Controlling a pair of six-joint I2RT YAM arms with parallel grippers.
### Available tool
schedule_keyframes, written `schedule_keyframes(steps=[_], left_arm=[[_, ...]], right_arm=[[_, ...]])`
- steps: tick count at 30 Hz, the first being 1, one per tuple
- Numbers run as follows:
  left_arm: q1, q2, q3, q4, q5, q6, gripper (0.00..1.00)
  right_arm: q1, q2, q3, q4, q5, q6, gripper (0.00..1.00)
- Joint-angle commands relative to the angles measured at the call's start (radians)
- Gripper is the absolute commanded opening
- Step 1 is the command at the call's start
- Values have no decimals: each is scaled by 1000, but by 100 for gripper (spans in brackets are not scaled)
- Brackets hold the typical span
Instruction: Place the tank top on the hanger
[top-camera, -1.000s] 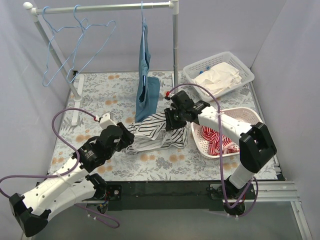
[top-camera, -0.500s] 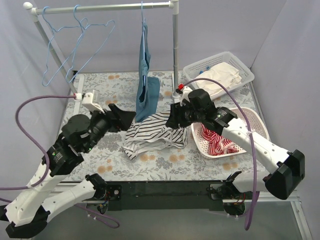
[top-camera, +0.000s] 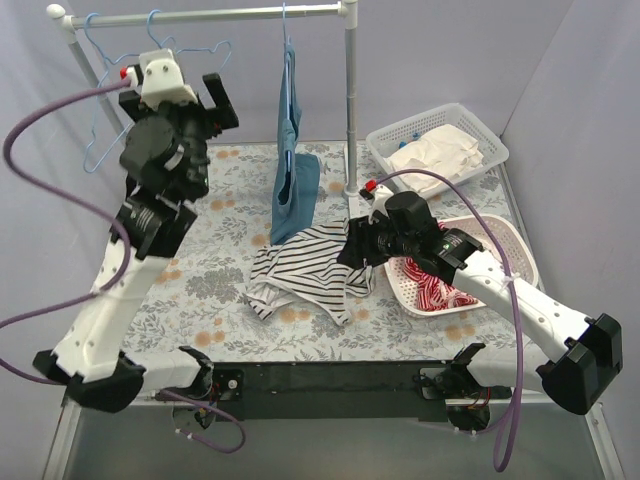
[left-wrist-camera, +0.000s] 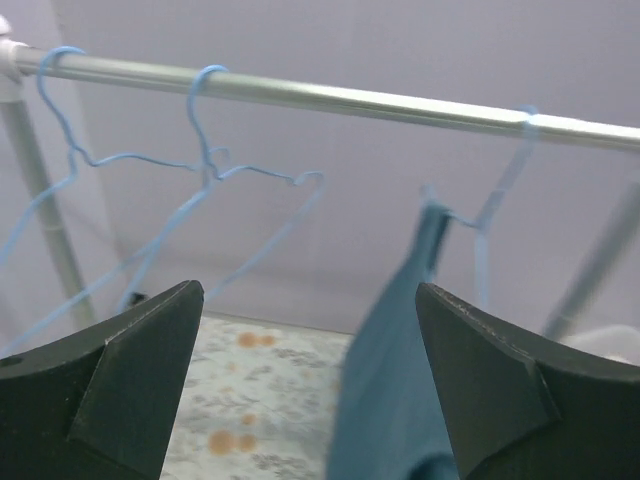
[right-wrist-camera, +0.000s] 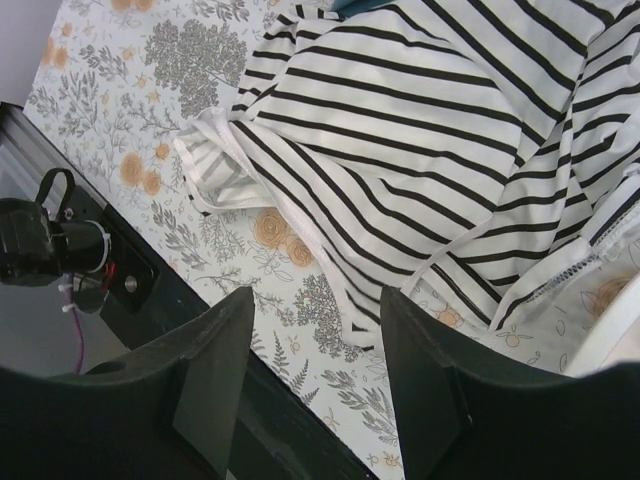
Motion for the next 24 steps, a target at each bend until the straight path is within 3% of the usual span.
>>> schedule_keyframes(steps=[1, 10, 14, 15, 18, 24], left_arm=[[277, 140, 201, -208, 166, -30, 89], [618, 295, 505, -451, 602, -171, 92], [770, 340, 524, -494, 737, -269, 88], [839, 352, 536, -515, 855, -318, 87], [925, 371, 525, -509, 979, -375, 84], [1010, 394, 467, -472, 1188, -401, 77]], right_arm=[[-1, -34, -28, 39, -45, 5, 62], [-1, -63, -60, 49, -68, -9, 62], [-1, -47, -55, 55, -111, -11, 62], [-1, -45, -55, 53, -117, -12, 62], [-1, -40, -52, 53, -134, -18, 62], [-1, -54, -78, 52, -135, -24, 62]])
